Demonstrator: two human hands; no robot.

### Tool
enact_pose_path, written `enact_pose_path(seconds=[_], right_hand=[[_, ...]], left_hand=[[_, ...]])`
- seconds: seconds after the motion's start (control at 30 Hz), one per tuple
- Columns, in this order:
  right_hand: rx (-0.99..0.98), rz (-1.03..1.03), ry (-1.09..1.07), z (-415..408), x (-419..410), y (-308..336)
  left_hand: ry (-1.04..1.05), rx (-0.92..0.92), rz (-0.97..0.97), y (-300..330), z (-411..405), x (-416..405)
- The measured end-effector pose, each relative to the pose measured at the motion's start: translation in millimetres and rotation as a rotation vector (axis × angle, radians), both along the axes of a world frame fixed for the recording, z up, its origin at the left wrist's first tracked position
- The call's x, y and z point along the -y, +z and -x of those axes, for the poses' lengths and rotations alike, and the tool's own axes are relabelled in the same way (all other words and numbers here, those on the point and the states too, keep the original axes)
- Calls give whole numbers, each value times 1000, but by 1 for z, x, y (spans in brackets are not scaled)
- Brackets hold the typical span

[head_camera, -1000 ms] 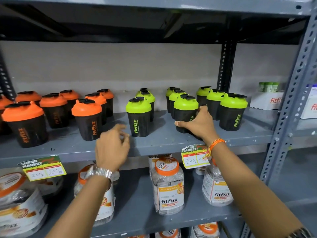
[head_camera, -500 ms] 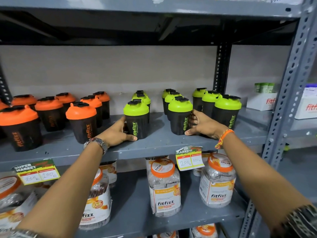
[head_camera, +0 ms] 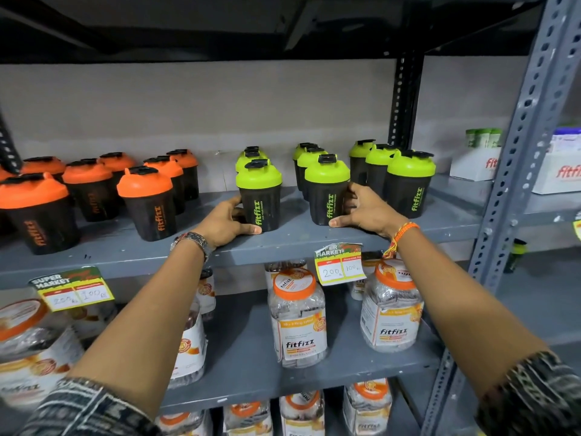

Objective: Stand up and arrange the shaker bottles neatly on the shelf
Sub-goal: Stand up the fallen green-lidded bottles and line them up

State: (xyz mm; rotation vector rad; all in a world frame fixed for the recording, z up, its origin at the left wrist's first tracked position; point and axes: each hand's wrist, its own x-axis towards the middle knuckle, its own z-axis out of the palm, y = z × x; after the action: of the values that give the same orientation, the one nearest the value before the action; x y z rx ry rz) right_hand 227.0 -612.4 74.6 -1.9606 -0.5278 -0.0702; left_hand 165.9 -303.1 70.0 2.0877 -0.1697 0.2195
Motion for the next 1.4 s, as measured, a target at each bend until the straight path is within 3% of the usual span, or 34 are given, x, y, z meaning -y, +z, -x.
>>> enact_pose_path(seconds=[0.93,1.27,1.4], right_hand=[[-32,-39,-38,4,1,-1],[-88,-38,3,11,6,6],[-138,-65,-63,26,5,8]], left_hand=[[21,-7,72,1,5,4],[77,-83,11,6,8,0],[63,-183,-135,14,29,-12]])
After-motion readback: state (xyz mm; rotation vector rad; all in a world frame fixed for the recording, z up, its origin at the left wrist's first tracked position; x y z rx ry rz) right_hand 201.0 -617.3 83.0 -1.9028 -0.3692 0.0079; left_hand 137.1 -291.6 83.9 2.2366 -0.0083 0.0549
